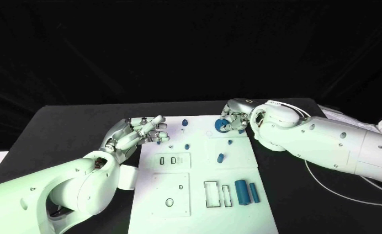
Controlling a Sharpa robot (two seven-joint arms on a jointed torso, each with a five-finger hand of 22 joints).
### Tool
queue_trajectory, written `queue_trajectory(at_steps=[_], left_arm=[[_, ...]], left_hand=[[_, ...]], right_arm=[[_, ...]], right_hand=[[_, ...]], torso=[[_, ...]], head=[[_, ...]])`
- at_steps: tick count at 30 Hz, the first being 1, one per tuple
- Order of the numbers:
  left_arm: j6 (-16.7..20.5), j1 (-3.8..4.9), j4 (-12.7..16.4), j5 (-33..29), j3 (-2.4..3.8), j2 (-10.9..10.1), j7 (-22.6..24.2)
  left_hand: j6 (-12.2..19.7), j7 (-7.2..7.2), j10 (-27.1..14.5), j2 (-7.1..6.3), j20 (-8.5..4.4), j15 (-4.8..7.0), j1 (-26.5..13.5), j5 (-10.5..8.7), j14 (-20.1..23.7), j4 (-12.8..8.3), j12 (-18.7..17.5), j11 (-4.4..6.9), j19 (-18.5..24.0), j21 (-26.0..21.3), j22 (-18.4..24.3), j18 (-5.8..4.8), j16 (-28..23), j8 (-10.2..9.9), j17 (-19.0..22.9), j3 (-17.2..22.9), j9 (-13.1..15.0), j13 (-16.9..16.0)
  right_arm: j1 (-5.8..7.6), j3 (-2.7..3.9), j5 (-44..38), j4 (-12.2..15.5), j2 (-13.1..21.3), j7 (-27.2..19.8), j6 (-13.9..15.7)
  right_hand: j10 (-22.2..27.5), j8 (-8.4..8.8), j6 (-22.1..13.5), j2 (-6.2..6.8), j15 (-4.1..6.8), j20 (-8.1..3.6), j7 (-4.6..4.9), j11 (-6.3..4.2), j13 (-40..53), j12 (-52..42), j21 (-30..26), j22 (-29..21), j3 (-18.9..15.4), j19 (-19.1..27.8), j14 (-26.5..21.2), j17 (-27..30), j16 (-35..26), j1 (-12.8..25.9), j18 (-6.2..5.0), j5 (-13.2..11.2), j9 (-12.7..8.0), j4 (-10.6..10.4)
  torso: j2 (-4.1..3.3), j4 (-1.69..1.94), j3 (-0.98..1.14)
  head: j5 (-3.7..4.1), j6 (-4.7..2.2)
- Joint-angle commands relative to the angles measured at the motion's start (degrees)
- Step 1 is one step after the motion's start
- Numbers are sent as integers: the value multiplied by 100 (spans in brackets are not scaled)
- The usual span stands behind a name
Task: Assemble the parts on the task board
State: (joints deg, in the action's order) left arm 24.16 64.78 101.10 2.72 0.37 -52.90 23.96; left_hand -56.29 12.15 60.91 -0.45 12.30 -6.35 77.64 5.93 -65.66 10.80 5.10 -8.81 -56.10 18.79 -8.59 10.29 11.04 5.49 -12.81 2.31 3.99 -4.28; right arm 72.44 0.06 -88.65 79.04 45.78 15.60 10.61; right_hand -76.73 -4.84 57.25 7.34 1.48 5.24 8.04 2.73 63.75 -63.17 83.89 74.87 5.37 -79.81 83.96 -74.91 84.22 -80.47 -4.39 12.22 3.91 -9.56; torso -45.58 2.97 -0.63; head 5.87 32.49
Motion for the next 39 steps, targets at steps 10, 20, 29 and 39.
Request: queue_trajectory(at_steps=[10, 20, 29, 39], left_arm=[[-106, 5, 4, 28, 4, 11, 20], [-105, 5, 3, 28, 4, 9, 6], [-102, 5, 14, 28, 4, 1, -7], [-100, 5, 22, 28, 4, -8, -12]], left_hand=[[-8, 16, 8, 23, 12, 8, 61, -31, 47, -52, -28, -44, -22, 3, 3, 10, -41, -43, -12, -5, -6, -1], [-8, 16, 8, 23, 12, 8, 61, -31, 47, -52, -28, -44, -22, 3, 3, 10, -41, -43, -12, -5, -6, -1], [-7, 16, 7, 25, 13, 8, 66, -31, 48, -59, -32, -44, -21, 3, 3, 10, -44, -46, -15, -4, -7, -1], [-6, 14, 4, 32, 13, 8, 74, -29, 48, -68, -37, -43, -20, 2, 4, 10, -47, -50, -19, 0, -7, 0]], right_arm=[[-19, -6, -105, 24, 41, 25, -3], [-20, -6, -101, 12, 53, 42, -119], [-23, -6, -187, 59, 39, 91, -34], [-28, -5, -139, 276, 21, 125, 406]], right_hand=[[43, 38, -45, 96, -31, -6, -3, 21, 3, 29, 25, 8, -52, -31, 392, -380, 39, 22, 112, 44, -1, -40], [50, 6, 7, 10, -18, -9, -16, 2, 21, 38, 31, 24, 73, -35, 390, -384, 40, -172, 114, 160, 13, 31], [31, -146, 348, -270, 24, -48, -67, -45, 95, 34, 60, 92, 810, -66, 401, -463, 77, -550, 126, -284, 39, 258], [-48, -133, 482, -168, 49, -71, -104, -79, 182, -22, 78, 134, 1104, -88, 402, -471, 77, -182, 134, -318, 32, 161]], torso=[[0, 3, 0], [-1, 5, 0], [-2, -3, -2], [6, 17, -9]], head=[[9, 19], [7, 22], [15, 31], [20, 28]])
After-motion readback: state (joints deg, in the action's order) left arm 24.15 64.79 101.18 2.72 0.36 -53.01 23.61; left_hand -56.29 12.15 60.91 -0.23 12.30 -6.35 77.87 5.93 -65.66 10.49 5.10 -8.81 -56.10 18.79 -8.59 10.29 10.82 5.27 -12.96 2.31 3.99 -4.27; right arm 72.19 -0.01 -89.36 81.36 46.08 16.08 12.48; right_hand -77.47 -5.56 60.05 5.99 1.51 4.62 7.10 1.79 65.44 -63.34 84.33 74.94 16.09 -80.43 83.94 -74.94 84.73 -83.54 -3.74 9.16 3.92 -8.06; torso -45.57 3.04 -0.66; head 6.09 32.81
